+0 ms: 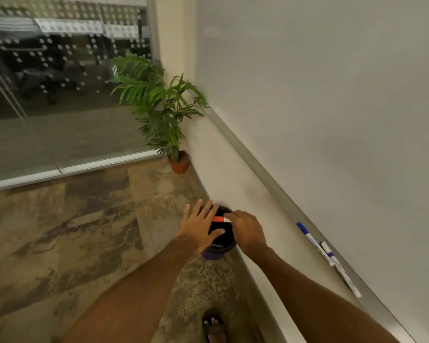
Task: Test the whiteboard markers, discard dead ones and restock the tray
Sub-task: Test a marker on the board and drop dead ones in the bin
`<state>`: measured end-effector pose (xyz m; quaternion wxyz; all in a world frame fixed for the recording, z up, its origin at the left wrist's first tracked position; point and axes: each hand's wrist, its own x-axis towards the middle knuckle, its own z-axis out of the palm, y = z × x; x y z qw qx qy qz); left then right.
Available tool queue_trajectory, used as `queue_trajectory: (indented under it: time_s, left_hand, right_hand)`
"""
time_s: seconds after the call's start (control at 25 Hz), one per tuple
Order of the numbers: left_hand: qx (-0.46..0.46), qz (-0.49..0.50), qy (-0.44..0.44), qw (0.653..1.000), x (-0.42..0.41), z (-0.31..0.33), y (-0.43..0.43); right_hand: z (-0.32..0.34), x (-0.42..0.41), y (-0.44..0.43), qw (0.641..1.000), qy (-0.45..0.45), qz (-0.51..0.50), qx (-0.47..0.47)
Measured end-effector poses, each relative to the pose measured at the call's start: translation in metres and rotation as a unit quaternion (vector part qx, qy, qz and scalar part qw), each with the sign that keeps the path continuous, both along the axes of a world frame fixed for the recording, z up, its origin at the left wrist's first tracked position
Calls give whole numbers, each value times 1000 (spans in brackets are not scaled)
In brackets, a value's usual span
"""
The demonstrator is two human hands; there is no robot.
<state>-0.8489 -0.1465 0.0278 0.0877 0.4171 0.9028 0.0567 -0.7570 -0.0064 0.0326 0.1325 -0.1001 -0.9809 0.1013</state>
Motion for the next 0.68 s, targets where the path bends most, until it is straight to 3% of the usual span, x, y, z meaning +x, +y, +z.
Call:
queue_trajectory:
  time_s: [0.2, 0.36, 0.68]
  left_hand:
    - [-39, 35, -32, 998, -57, -42, 31]
    - [-75, 67, -52, 994, -99, -85, 58]
    - [-136, 97, -111, 980, -166, -207, 102]
  right_hand:
    - [-58, -67, 31, 996, -83, 2, -34]
    - [-101, -115, 62, 994, -99, -2, -56]
    - [-231, -188, 113, 974, -198, -12, -105]
